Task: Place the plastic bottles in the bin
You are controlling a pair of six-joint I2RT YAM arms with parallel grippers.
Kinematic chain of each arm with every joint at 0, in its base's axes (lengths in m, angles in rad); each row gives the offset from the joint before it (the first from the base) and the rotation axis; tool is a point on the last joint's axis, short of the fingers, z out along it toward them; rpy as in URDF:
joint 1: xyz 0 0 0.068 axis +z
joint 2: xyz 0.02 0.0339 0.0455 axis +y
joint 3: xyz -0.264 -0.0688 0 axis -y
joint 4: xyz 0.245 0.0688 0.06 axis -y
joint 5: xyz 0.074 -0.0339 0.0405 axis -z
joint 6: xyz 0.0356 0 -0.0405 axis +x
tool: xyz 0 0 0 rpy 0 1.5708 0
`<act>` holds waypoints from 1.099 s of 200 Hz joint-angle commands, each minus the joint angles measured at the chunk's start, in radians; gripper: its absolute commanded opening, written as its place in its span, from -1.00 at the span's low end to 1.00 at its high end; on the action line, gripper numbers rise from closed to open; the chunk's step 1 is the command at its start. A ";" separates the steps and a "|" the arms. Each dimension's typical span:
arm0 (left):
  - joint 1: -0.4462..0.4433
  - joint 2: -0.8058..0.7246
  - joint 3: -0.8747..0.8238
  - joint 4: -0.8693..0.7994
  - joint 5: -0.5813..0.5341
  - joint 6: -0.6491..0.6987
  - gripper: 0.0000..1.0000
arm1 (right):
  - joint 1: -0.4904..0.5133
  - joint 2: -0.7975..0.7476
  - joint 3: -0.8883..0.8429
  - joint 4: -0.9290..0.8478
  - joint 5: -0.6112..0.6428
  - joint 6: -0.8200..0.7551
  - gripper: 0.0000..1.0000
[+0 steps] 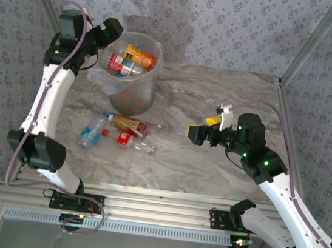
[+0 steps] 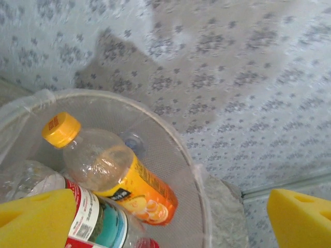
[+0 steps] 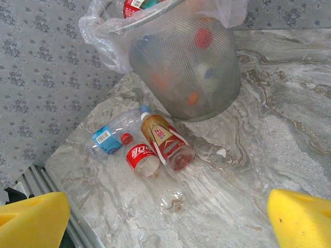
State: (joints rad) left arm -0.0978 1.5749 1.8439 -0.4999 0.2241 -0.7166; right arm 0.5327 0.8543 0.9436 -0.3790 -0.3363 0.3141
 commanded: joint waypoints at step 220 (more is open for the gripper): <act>-0.008 -0.661 -0.722 -0.563 0.330 0.496 0.99 | 0.405 0.811 0.309 -0.089 0.190 -0.407 0.79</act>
State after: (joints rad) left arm -0.1013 0.9237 1.1324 -1.0233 0.5385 -0.2508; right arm 0.9142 1.5845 1.1610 -0.4274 -0.2169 -0.0090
